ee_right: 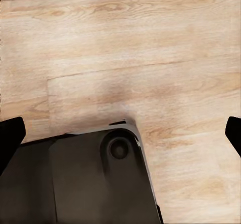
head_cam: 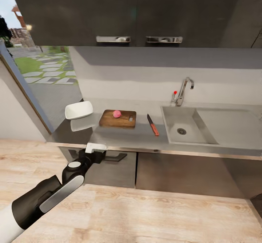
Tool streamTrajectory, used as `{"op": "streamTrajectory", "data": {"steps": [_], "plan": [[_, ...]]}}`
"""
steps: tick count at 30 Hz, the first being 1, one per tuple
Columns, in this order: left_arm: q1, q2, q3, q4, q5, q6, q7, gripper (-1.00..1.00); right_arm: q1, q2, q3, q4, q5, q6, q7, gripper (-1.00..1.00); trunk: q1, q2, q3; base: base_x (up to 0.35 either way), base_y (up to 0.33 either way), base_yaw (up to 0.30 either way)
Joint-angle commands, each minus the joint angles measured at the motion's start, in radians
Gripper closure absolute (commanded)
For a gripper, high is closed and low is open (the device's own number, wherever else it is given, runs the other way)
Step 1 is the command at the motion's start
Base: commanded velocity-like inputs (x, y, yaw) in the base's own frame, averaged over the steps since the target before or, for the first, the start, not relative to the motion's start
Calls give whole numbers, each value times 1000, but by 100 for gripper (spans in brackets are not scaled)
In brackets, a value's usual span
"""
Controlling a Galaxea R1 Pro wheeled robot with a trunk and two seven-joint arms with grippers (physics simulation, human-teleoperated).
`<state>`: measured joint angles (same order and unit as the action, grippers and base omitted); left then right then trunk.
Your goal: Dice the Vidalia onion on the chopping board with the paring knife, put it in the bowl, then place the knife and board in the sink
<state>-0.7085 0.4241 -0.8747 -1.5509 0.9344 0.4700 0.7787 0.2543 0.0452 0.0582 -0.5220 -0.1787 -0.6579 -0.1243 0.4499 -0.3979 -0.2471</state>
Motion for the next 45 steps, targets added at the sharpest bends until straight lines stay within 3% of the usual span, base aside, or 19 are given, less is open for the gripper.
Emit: {"op": "streamTrajectory", "data": {"steps": [1, 21, 24, 25, 26, 29, 31, 33, 38, 40, 43, 45], "plan": [[-2, 1, -3, -1, 8, 1, 8, -100, 0, -1, 6, -2, -8, -2, -5, -100, 0, -2, -2, -294, 89, 0], [-2, 1, -7, 0, 14, 1, 8, -100, 0, -1, 5, -4, -8, -2, -6, -100, 0, -2, -2, -293, 66, 0], [-2, 1, -22, 6, 40, 1, 7, -100, 0, -4, 4, -10, -8, -2, -6, -100, 0, -2, -2, -76, 2, 0], [-2, 1, -56, 24, 85, -2, 6, -100, 0, -8, 4, -15, -7, -2, -6, -100, 0, -2, -2, -22, 1, 0], [-2, 1, -78, 38, 107, -4, 6, -100, 1, -9, 3, -17, -7, -3, -7, -100, 0, -2, -2, -14, 0, 0], [-2, 1, -124, 76, 142, -17, 5, -100, 1, -11, 3, -20, -6, -6, -7, -100, 0, -2, -2, -8, 0, 0], [-2, 0, -136, 93, 149, -30, 4, -100, 1, -11, 2, -20, -6, -8, -7, -100, 0, -2, -2, -3, 0, 0], [-2, -1, -172, 146, 157, -86, 2, -100, 1, -12, 2, -21, -5, -10, -6, -100, 0, -2, -2, -1, 0, 0], [-2, -2, -274, 225, 164, -206, -23, -100, 0, -12, 2, -21, -4, -10, -6, -100, 0, -2, -2, 0, 0, 0], [-2, -2, -326, 281, 170, -292, -41, -100, 0, -12, 3, -14, -3, -8, -5, -100, 0, -2, -2, 0, 0, 0], [-2, -5, -375, 337, 174, -350, -46, -100, 0, -11, 3, -5, -2, -5, -4, -100, 0, -2, -2, 0, 0, 0], [-2, -8, -422, 391, 199, -419, -48, -100, 1, -11, 3, -1, -2, -3, -3, -100, 0, -2, -2, 0, 0, 0]]}}
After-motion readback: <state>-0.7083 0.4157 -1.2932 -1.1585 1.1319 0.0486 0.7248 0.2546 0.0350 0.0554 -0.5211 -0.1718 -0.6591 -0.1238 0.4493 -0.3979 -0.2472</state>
